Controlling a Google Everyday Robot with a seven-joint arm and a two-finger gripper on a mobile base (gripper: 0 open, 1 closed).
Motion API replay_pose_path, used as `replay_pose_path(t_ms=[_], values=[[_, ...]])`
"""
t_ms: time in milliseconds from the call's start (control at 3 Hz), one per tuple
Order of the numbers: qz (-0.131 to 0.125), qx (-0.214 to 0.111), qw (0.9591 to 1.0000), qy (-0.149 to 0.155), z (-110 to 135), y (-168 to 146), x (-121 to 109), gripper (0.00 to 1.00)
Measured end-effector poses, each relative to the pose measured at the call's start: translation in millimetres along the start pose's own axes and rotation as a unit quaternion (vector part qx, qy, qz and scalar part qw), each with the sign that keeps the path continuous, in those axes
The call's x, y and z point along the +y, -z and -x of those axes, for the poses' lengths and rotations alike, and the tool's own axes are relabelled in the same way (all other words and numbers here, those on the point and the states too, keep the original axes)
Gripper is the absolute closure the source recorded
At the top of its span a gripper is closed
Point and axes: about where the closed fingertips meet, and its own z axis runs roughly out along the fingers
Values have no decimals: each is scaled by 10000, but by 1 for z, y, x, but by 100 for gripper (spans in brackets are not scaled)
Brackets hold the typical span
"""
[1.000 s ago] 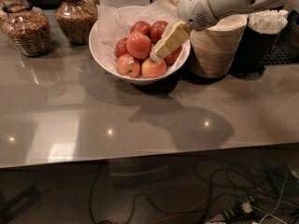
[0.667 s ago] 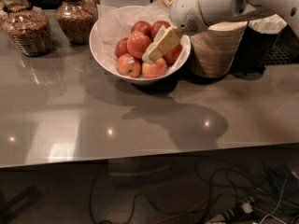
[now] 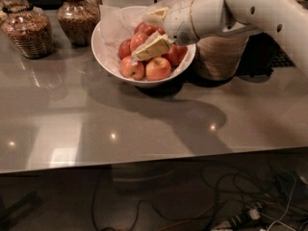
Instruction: Pick apple from white bowl
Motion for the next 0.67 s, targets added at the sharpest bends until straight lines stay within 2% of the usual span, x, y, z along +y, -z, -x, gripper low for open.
replay_pose_path(t_ms=[333,667], values=[[-26,-79,9999,-81,-8,-10,-1,23],[-63,-118,9998,-158,-17,-18,-4,23]])
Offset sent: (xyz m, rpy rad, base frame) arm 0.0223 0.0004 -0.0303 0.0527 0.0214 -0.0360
